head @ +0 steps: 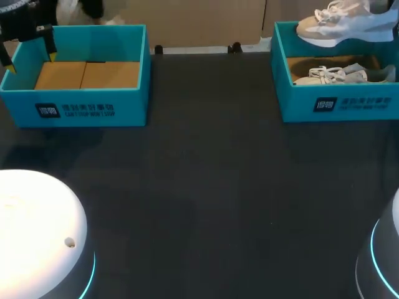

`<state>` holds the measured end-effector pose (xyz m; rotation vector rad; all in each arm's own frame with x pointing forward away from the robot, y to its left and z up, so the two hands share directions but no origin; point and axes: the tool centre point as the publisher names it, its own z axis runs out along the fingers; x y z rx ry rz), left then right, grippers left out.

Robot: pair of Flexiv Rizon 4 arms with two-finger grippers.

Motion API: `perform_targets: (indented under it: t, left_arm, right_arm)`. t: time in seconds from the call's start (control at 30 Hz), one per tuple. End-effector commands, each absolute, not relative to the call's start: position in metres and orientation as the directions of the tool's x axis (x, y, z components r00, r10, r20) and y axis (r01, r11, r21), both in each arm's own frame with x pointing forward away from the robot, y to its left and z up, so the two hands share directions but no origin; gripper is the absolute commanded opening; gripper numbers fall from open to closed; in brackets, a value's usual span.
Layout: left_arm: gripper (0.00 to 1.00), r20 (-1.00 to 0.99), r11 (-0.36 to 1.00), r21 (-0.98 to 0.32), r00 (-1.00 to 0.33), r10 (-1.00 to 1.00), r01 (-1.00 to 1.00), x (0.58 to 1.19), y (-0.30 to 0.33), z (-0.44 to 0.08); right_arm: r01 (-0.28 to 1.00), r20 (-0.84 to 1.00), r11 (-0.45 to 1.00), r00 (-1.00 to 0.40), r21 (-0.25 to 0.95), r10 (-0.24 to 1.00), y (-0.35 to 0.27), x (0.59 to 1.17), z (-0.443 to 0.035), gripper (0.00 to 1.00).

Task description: Take the shoe out of the shoebox, open the shoe tongue, remove and reinsert the insole, then place the shoe into the shoebox

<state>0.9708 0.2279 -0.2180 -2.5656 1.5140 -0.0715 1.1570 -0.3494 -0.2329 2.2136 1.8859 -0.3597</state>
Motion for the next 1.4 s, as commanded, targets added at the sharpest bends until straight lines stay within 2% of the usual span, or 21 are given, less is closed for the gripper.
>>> perform_targets:
  t: [0.03, 0.93, 1.4]
  left_arm:
    - [1.0, -0.042, -0.474, -0.163, 0.486, -0.873, -0.865, 0.971, 0.228, -0.218]
    - [1.0, -0.042, -0.474, -0.163, 0.486, -0.873, -0.865, 0.971, 0.228, -0.218]
    - [1.0, -0.042, -0.474, -0.163, 0.486, -0.873, -0.865, 0.971, 0.228, -0.218]
  right_arm:
    - [0.986, -0.316, -0.107, 0.144, 0.131, 0.938, -0.344, 1.143, -0.245, 0.0]
    - [0.974, -0.3, -0.134, 0.186, 0.185, 0.936, -0.331, 1.129, -0.271, 0.0]
    - [0.973, -0.3, -0.133, 0.186, 0.189, 0.935, -0.333, 1.149, -0.288, 0.0]
